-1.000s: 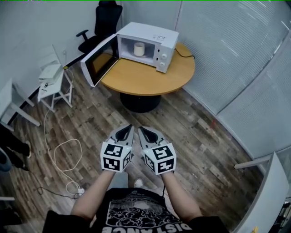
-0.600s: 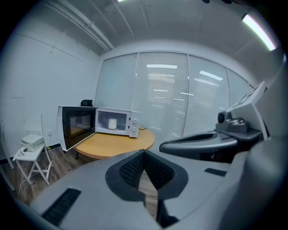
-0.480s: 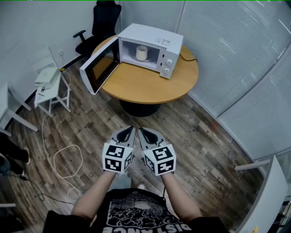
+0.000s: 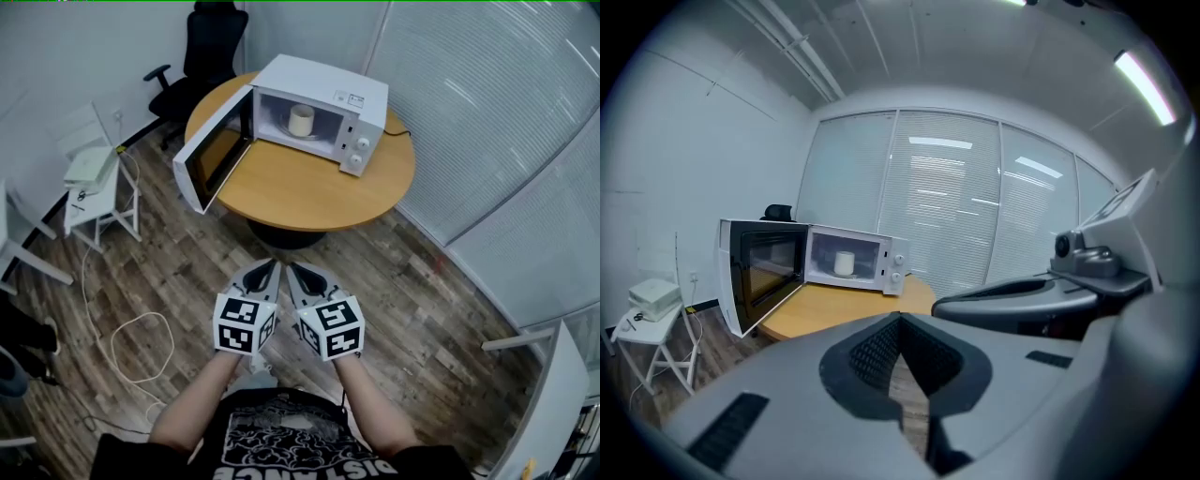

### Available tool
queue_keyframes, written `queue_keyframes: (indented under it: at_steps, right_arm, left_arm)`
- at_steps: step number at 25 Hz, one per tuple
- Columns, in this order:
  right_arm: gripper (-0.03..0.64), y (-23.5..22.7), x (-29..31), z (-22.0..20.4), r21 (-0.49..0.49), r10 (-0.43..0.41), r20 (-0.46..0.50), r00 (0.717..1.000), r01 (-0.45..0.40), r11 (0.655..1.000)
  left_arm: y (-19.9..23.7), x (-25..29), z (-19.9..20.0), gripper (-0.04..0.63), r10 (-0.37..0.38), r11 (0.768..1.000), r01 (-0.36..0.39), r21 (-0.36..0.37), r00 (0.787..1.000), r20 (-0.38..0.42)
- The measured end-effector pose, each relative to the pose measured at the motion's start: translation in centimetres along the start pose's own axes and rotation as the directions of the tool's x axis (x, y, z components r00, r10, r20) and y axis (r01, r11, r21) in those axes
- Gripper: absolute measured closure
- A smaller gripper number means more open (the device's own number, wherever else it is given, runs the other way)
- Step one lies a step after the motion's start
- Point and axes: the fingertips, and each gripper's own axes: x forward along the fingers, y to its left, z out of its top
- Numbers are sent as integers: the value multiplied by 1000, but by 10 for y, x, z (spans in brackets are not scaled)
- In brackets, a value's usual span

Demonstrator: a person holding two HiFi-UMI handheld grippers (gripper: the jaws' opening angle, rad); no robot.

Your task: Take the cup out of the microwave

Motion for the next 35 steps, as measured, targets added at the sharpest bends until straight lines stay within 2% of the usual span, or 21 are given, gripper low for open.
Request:
queue_keyframes:
  at_steps: [9,15,25,31,35]
  right_arm:
    - [600,7,41,15,2,-44,-12,999,44,999]
    - [600,2,54,20,4,-58,-14,998,58,998]
    - [600,-44,63,23,23,-71,4,997,71,997]
    - [600,-93,75,29,29,-37,11,999,36,999]
    - [600,-127,86,35,34,-4,10,1000,3,999]
  left_arm:
    - [43,8,11,588,-38,999,38,5,999,5]
    - [52,19,14,587,-55,998,55,9,998,2]
    - [43,64,21,588,-71,997,71,32,997,-13]
    - [38,114,35,588,-38,998,39,43,999,-25]
    - [35,147,45,588,-6,1000,7,25,1000,-29]
